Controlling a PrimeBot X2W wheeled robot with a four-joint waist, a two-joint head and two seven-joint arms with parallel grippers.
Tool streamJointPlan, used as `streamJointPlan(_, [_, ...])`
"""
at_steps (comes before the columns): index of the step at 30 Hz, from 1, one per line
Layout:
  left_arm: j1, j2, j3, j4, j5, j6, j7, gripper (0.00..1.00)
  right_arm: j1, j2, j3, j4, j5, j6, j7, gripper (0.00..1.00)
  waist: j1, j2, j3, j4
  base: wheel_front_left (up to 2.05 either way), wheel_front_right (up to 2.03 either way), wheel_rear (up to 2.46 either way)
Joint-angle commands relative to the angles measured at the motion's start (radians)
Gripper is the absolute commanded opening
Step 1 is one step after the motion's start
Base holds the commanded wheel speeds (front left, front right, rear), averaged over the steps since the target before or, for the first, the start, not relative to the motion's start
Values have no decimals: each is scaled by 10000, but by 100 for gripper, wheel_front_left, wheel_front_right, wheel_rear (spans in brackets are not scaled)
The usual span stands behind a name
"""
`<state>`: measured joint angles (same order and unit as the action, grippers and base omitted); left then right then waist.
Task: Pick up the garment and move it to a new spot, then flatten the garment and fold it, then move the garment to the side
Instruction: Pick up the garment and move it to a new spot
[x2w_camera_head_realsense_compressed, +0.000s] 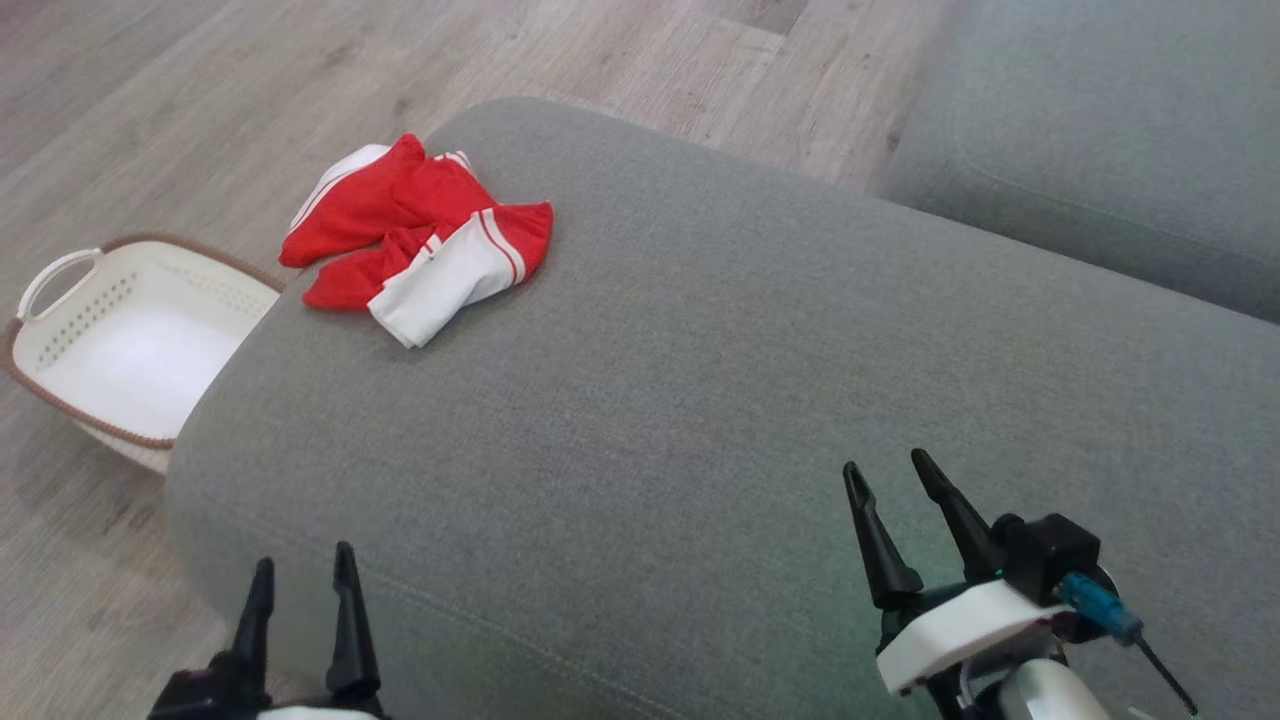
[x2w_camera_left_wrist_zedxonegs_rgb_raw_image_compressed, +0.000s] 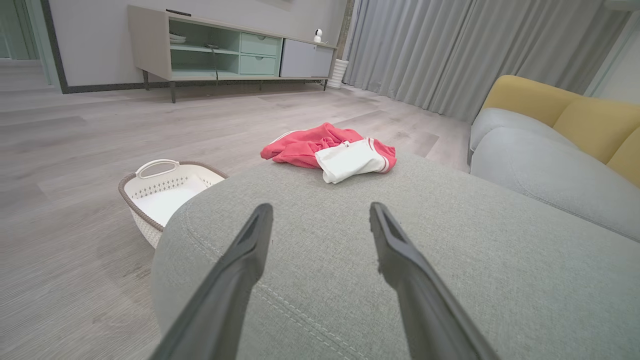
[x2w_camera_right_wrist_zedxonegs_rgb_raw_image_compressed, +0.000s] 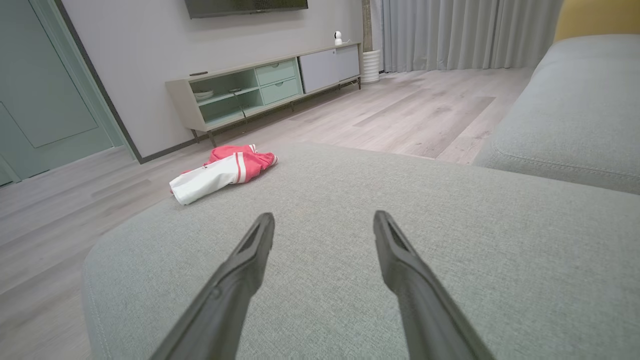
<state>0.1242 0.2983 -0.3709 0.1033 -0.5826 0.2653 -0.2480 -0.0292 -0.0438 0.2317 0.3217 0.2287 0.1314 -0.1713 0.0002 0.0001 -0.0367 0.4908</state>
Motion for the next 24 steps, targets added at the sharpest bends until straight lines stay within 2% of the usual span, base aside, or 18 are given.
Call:
streamJointPlan(1, [-208, 15, 537, -429, 109, 66, -117, 100, -499, -64, 235, -246, -12, -7, -87, 100, -2, -1, 47, 42, 0, 0, 0])
streamJointPlan(5, [-177, 130, 870, -808, 98, 90, -125, 100, -581, -64, 77, -303, -93, -7, -137, 100, -2, -1, 73, 79, 0, 0, 0])
streamJointPlan(7, [-292, 408, 1133, -1146, 104, 72, -116, 100, -562, -64, -163, -419, -183, -7, -143, 100, -2, -1, 91, 104, 0, 0, 0])
streamJointPlan(10, [-857, 1149, 1485, -1604, 202, -31, 271, 100, -424, -64, -571, -674, -334, -7, -88, 100, -2, -1, 116, 128, 0, 0, 0])
streamJointPlan(13, [-1956, 2126, 1584, -1963, 507, -294, 1135, 100, -147, -64, -1093, -989, -508, -7, 50, 100, -2, -1, 118, 136, 0, 0, 0])
streamJointPlan(16, [-3192, 3005, 1983, -2161, 549, -533, 1869, 100, -80, -64, -1234, -1577, -788, -7, 412, 100, -2, -1, 601, -401, 0, 0, 0])
streamJointPlan(18, [-4120, 3393, 2281, -2114, 422, -733, 2155, 100, -172, -64, -1314, -2082, -1106, -7, 737, 100, -2, -1, 1104, -801, 0, 0, 0])
streamJointPlan(24, [-6827, 3963, 2338, -539, 54, -1545, 3009, 100, -682, -64, -1317, -3484, -1954, -7, 1715, 100, -2, -1, 2552, -1962, 0, 0, 0])
